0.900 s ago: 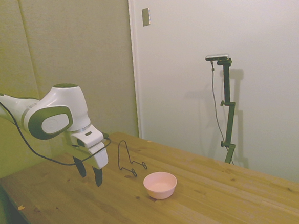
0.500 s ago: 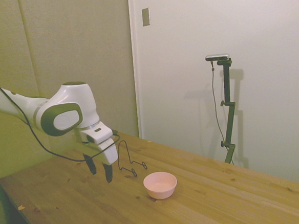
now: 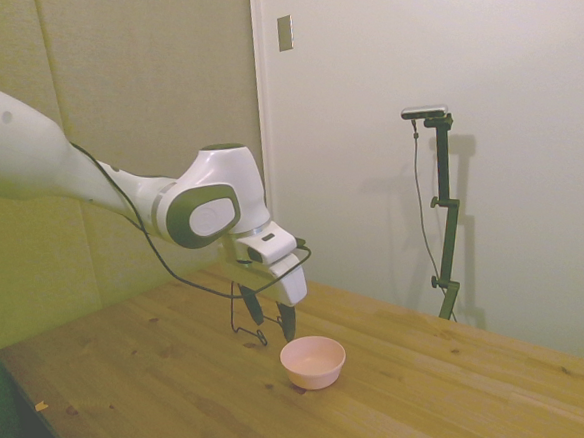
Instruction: Load the bowl
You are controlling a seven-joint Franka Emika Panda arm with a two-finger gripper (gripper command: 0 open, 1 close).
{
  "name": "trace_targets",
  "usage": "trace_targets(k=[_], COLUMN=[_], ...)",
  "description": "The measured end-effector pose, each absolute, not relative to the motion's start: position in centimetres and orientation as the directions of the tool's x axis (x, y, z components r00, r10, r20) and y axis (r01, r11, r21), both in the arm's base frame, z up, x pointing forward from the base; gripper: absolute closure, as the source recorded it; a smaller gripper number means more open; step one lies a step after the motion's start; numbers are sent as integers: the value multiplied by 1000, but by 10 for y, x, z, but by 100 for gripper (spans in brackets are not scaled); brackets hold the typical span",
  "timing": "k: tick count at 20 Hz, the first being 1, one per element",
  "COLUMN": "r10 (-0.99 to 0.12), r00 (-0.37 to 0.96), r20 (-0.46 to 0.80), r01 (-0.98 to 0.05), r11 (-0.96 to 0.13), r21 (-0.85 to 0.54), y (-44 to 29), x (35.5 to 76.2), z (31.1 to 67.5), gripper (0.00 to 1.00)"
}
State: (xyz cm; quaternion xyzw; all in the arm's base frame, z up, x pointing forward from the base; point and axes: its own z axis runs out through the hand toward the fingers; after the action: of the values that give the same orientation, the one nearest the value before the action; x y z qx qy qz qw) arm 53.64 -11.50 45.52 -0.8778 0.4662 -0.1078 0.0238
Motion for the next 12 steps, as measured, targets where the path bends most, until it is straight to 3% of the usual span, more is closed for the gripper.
trace_targets(k=[12], r10=[-830], r00=[541], r20=[136], r01=[-817], r11=[-557], r21=[-151], y=[-111], x=[589], z=[400], gripper=[0])
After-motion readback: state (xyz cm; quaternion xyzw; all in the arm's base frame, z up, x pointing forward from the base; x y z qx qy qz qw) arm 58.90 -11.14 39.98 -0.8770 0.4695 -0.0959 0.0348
